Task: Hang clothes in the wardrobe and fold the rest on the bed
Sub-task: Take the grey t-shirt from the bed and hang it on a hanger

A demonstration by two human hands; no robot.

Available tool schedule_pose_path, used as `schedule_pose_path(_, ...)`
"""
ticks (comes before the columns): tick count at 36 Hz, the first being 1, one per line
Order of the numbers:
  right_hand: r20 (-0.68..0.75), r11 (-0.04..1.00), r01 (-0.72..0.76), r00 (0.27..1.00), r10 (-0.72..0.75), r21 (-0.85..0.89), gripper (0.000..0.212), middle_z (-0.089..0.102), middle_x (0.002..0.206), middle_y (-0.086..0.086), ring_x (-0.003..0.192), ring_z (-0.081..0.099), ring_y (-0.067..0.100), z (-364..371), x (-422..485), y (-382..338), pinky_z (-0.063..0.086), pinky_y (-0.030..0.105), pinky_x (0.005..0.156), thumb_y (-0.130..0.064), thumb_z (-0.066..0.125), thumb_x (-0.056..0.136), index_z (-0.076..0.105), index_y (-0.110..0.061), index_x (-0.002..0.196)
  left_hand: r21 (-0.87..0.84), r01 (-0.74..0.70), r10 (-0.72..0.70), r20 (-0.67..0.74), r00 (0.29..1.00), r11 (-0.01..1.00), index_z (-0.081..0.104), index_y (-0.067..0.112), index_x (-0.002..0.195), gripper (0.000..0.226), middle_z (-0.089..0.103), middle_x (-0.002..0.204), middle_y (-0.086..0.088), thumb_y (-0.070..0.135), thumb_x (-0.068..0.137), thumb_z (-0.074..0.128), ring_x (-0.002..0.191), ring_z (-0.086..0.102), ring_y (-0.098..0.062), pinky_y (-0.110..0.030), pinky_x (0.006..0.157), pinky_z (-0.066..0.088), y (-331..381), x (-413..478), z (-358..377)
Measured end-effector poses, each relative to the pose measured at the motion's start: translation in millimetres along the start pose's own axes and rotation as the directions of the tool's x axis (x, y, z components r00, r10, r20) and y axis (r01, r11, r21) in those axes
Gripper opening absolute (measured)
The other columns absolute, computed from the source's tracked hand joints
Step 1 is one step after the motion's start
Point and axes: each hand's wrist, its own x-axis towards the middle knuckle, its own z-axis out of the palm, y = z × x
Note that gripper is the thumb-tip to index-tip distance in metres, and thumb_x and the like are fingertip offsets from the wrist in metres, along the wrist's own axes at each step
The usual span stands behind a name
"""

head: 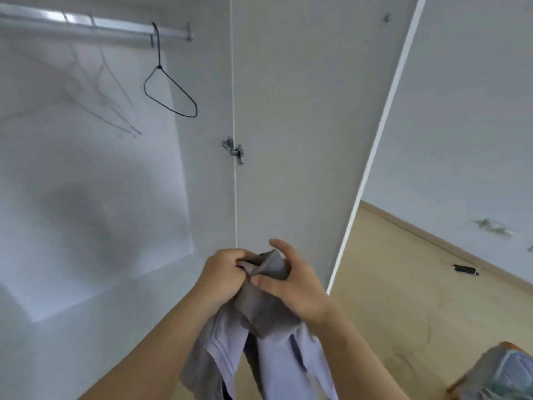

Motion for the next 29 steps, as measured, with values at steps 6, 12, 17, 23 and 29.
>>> schedule_pose_path(6, -0.021, 0.995, 0.082, 0.997, -0.08, 0.058, 0.008, 0.068, 0.079, -0.001, 0.074, 0.061, 0.012, 57.5, 23.7, -17.8, 0.05, 0.023, 0.068, -0.011, 0.069, 0.083, 0.066, -0.017, 0.078, -0.271, 0.069, -0.091, -0.072, 0.993, 0.96, 0.066, 0.029, 0.093, 0.03, 0.068, 0.093, 0.005, 0.0, 0.086, 0.059, 0.086, 0.064, -0.009, -0.013, 0.071, 0.05, -40.4, -17.7, -63.2)
schedule_pose_path(12, -0.068, 0.942, 0.039, 0.998, -0.018, 0.333, 0.011, 0.071, 0.079, -0.001, 0.075, 0.066, 0.013, 105.2, 42.4, -37.6, 0.056, 0.025, 0.071, -0.008, 0.064, 0.087, 0.068, -0.016, 0.081, 0.003, 0.156, -0.156, 0.035, 0.987, 0.988, 0.055, 0.03, 0.116, 0.034, 0.058, 0.112, 0.012, 0.02, 0.085, 0.066, 0.102, 0.058, -0.011, -0.019, 0.084, 0.048, -73.9, -29.2, -115.4)
schedule_pose_path(17, -0.058, 0.905, 0.045, 0.998, -0.022, 0.423, 0.011, 0.07, 0.081, 0.001, 0.077, 0.064, 0.016, 136.7, 55.5, -60.8, 0.054, 0.024, 0.068, -0.01, 0.061, 0.089, 0.067, -0.017, 0.083, 0.243, 0.242, -0.185, -0.235, 0.954, 0.939, 0.066, 0.016, 0.089, 0.016, 0.063, 0.091, 0.003, 0.02, 0.095, 0.051, 0.089, 0.059, -0.016, -0.021, 0.076, 0.04, -98.3, -46.5, -148.9)
schedule_pose_path(23, -0.076, 0.95, 0.005, 0.997, 0.019, 0.313, 0.005, 0.067, 0.09, 0.0, 0.087, 0.061, 0.02, 170.7, 71.8, -57.2, 0.051, 0.033, 0.081, -0.016, 0.059, 0.091, 0.064, -0.017, 0.092, -0.244, 0.298, -0.353, -0.228, 0.907, 0.923, 0.063, 0.003, 0.086, 0.014, 0.065, 0.08, -0.011, 0.01, 0.094, 0.053, 0.07, 0.066, -0.021, -0.028, 0.065, 0.058, -92.2, -57.8, -184.5)
schedule_pose_path(29, -0.111, 1.0, 0.016, 0.994, -0.015, 0.007, 0.038, 0.048, 0.107, -0.011, 0.113, 0.052, 0.025, 205.5, 72.8, -62.3, 0.039, 0.044, 0.102, -0.032, 0.057, 0.09, 0.047, -0.032, 0.127, -0.853, 0.134, -0.433, -0.116, 0.894, 0.504, 0.06, 0.001, 0.084, 0.018, 0.069, 0.064, -0.008, 0.005, 0.096, 0.047, 0.056, 0.068, -0.014, -0.024, 0.052, 0.056, -74.9, -62.6, -205.9)
